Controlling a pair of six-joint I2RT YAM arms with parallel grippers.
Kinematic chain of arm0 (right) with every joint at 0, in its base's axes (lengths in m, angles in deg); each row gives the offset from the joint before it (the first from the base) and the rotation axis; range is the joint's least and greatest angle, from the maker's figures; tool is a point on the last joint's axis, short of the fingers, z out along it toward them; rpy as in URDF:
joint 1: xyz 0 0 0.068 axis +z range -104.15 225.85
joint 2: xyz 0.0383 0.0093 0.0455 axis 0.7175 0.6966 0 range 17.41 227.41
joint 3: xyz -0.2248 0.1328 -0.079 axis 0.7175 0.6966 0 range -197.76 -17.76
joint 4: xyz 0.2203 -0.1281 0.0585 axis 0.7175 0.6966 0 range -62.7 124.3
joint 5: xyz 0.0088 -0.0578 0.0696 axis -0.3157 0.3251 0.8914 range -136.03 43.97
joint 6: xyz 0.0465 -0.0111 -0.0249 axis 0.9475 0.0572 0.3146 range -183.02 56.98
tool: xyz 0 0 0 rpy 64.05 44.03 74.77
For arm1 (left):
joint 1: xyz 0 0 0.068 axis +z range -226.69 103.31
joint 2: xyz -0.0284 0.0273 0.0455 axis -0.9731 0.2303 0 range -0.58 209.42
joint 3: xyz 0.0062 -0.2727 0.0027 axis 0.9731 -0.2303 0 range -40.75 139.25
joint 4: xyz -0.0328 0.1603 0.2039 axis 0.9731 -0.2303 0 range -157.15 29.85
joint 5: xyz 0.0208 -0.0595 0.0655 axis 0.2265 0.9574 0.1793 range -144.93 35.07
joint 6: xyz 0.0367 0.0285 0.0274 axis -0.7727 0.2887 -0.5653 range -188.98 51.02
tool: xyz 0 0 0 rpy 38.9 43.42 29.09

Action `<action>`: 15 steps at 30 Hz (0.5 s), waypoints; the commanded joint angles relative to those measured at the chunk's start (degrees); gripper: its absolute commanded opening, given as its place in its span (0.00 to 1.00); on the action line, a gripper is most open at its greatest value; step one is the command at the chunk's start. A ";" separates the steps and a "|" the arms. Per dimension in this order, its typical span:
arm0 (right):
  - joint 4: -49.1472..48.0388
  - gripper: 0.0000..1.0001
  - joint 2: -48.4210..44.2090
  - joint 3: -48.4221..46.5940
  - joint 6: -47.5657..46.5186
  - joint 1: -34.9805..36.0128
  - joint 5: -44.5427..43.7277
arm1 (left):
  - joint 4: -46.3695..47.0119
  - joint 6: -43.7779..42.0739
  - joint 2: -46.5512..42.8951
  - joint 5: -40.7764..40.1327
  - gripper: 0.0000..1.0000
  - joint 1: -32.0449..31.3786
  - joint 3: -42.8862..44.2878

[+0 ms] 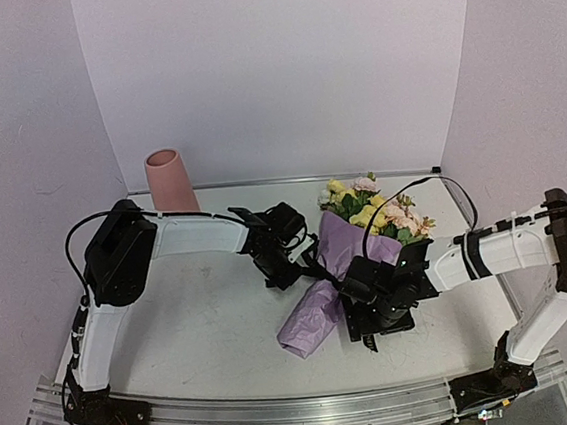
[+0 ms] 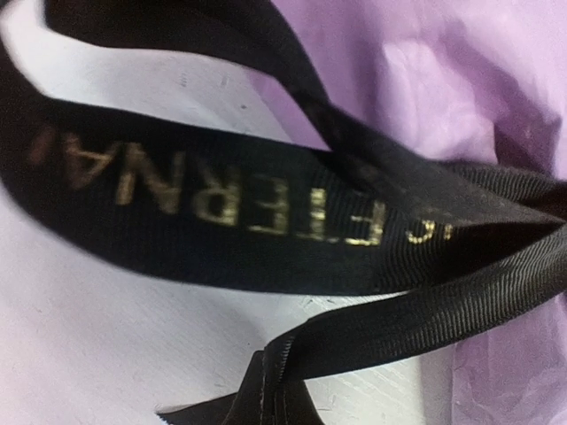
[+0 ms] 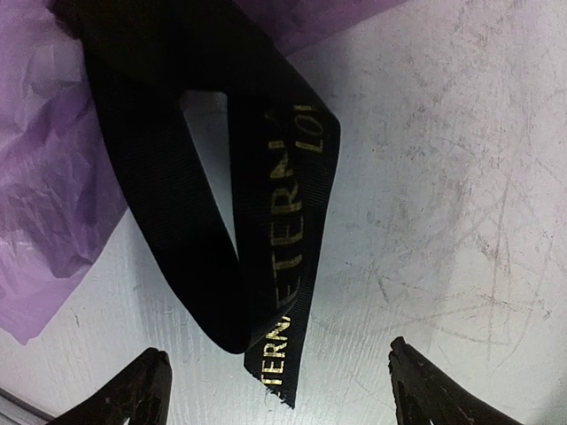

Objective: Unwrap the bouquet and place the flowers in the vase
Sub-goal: Untie the ribbon from the wrapping paper.

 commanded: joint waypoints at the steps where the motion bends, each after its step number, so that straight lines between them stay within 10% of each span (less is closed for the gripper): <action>1: 3.07 0.83 -0.18 0.23 2.38 0.38 -2.30 | 0.76 5.73 -7.59 0.58 0.00 0.30 -1.16; 15: 4.34 0.71 4.77 -1.26 2.89 0.71 -1.64 | 5.21 13.39 -12.90 5.89 0.00 0.29 -6.37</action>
